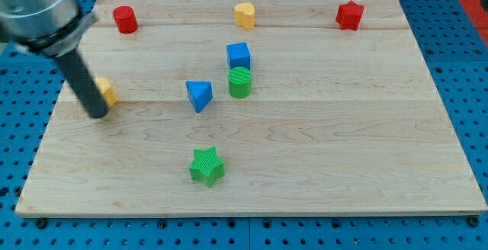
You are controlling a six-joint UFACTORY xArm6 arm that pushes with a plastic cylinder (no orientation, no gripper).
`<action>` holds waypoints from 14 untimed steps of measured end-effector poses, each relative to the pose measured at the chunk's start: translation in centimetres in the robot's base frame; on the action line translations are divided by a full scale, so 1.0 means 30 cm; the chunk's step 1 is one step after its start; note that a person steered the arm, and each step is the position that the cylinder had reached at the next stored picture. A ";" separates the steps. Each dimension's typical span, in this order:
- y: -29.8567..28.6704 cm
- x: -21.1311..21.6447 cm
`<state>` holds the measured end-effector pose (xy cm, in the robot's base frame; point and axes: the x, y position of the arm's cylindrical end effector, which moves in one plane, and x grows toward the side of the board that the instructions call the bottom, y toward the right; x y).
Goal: Push the yellow hexagon towards the red circle
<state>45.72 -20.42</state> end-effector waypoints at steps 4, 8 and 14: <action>0.014 -0.090; 0.006 -0.083; -0.095 -0.083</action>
